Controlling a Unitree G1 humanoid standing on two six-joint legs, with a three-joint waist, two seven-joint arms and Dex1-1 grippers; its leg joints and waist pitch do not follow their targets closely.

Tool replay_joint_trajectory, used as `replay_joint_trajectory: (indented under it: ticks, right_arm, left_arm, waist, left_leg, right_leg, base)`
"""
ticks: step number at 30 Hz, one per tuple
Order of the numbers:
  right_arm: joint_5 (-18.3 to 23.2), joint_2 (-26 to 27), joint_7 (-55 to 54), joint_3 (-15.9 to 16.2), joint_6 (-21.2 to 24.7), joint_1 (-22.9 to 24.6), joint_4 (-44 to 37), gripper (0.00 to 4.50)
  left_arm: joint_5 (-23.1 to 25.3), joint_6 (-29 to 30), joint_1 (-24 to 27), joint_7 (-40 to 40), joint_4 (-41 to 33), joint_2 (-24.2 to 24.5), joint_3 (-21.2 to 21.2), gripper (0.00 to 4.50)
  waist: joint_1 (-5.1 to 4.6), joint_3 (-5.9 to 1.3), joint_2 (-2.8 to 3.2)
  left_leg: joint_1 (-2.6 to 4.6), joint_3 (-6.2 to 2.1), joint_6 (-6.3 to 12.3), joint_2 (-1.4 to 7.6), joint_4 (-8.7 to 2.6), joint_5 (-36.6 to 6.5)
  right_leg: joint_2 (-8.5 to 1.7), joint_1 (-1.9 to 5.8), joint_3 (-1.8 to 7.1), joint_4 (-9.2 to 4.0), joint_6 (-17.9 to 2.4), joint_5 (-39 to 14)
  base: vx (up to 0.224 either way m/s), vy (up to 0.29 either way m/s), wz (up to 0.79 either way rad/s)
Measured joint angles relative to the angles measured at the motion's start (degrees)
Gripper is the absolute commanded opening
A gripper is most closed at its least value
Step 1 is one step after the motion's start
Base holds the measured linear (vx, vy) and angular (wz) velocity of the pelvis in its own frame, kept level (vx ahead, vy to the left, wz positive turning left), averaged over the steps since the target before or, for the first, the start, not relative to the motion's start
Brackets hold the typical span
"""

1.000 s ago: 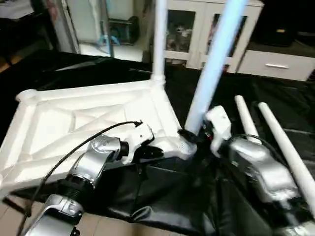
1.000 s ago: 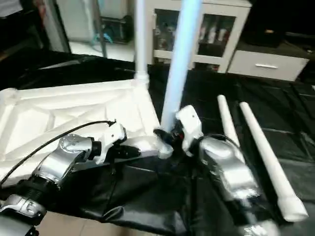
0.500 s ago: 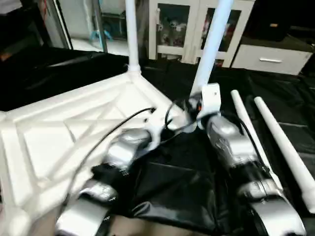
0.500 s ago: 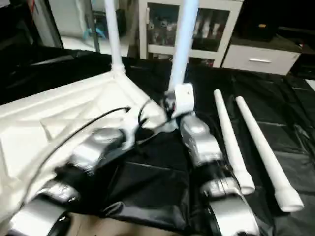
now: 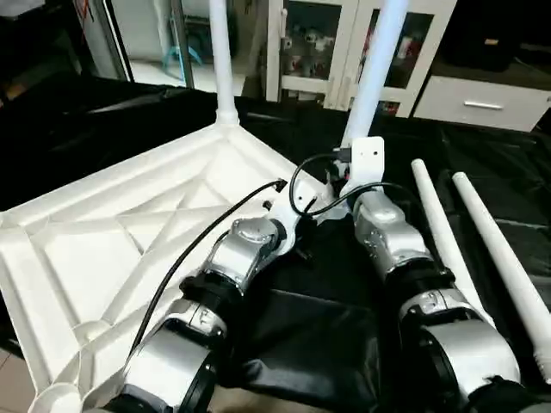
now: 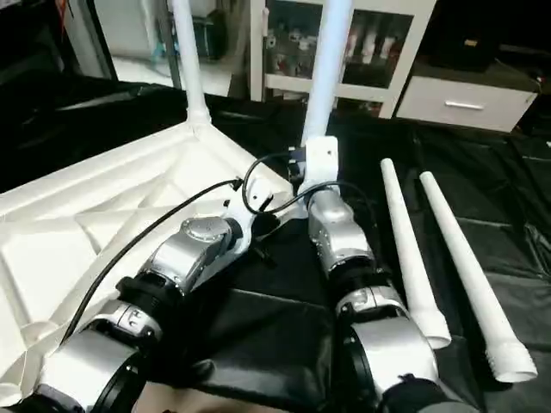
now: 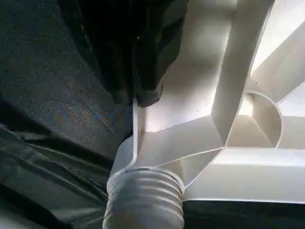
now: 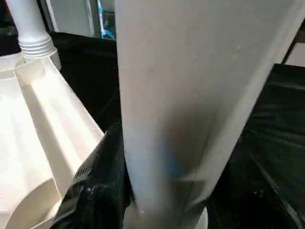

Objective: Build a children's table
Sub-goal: Insert table leg to table base

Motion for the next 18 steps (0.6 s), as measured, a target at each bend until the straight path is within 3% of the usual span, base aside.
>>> replay_joint_trajectory:
  ticks: [5, 11, 18]
  right_arm:
    - [0.5, -0.6, 3.5, -0.2, -0.5, 1.2, 1.5, 3.0]
    - [0.6, -1.9, 9.1, 0.2, 1.4, 4.0, -4.9, 3.39]
    - [2.6, -8.2, 19.9, 4.2, 9.1, 12.3, -24.8, 4.16]
  left_arm:
    - [-0.2, -0.2, -0.1, -1.6, -0.5, 0.4, -0.1, 0.0]
    - [-0.1, -0.2, 0.9, -5.1, -3.1, 2.4, -0.9, 0.0]
    - [-0.4, -0.1, 4.2, -11.5, -9.4, 6.1, -2.8, 0.0]
  waist:
    - [0.39, 0.2, 0.26]
    - [0.69, 0.47, 0.52]
    - [1.57, 0.7, 0.78]
  left_leg:
    - [-0.14, 0.07, 0.02, 0.05, -0.02, 0.0]
    - [-0.29, 0.21, 0.09, 0.15, 0.01, 0.1]
    - [-0.38, 0.33, 0.39, 0.2, 0.0, 0.2]
  right_leg:
    - [-0.01, -0.13, -0.04, 0.02, 0.0, 0.0]
    - [-0.03, -0.25, -0.09, 0.05, 0.0, 0.0]
    - [-0.03, -0.36, -0.08, 0.02, 0.0, 0.0]
  base:
    - [0.0, 0.0, 0.0]
    - [0.0, 0.0, 0.0]
    - [0.0, 0.0, 0.0]
